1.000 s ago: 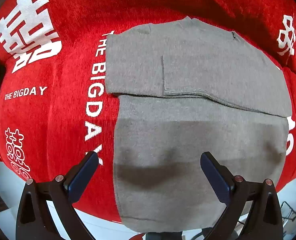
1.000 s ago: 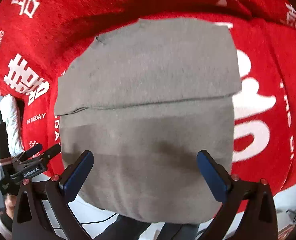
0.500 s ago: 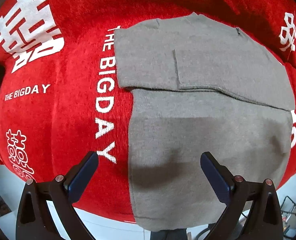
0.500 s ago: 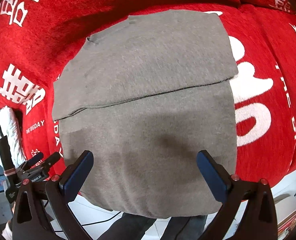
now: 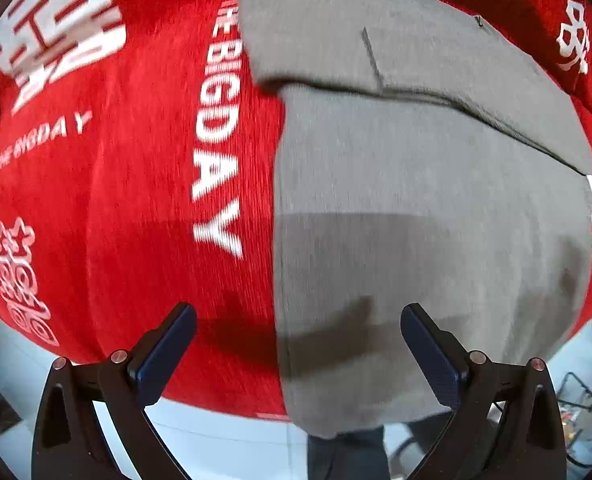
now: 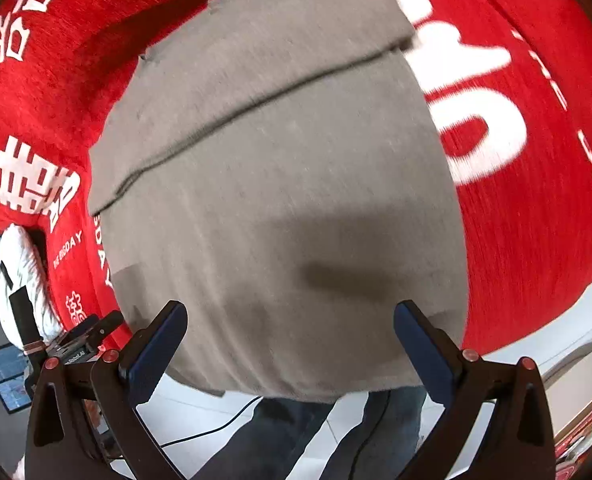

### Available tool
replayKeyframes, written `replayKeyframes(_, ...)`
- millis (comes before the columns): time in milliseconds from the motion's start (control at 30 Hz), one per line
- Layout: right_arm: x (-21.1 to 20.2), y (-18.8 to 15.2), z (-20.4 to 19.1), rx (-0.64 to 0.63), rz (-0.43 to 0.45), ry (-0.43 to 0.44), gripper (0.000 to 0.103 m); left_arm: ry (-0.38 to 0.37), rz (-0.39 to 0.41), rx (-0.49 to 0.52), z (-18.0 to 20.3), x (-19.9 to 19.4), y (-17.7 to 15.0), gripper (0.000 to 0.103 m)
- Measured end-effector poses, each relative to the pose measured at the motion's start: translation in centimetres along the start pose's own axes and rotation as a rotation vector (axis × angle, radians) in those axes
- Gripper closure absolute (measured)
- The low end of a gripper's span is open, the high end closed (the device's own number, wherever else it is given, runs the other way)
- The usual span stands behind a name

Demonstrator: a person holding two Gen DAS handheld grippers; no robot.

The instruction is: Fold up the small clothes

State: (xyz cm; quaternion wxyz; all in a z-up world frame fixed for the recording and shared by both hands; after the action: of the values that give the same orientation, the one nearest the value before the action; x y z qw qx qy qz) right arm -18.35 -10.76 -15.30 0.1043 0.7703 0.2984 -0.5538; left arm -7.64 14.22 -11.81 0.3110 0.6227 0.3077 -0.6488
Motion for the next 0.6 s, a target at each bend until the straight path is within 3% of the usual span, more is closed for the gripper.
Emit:
replayKeyframes(233, 0.9, -2.5, 3.8, -0.057, -0.052, 0.01, 0.001, -0.067, -0.029, -0.064, 0.9, 2.0, -4.6, 0.001)
replayKeyframes(333, 1.8, -4.0, 6.4, -0.053, -0.086, 0.023, 0.012, -0.095, -0.053, -0.099, 1.8, 3.5, -7.1, 0.001)
replayKeyframes(367, 2.3, -4.7, 7.5, -0.047, -0.112, 0.018, 0.023, -0.1, -0.059, -0.104, 2.0, 3.8, -7.6, 0.001)
replayKeyframes(400, 2.9, -5.2, 8.3, -0.046, -0.13, 0.013, 0.025, -0.107, -0.066, -0.114, 2.2, 4.4, -8.3, 0.001)
replayKeyframes(600, 6.8, -7.9, 12.8, -0.065, -0.209, -0.02, 0.025, -0.166, -0.083, -0.155, 3.8, 6.9, -10.7, 0.001)
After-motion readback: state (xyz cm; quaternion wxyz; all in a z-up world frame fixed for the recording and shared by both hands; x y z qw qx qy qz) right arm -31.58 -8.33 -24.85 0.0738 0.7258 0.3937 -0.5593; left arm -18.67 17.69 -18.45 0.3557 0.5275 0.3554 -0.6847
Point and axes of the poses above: each gripper's, at about its wrist camera, not at the fingertips, and x roughly the way its jaws point, z to its right, y to its top, the point moved 9 cm from there along x, roughly the way its jaws point, and after that the axes turned 11 degrees about x, right-handed, at the moved point
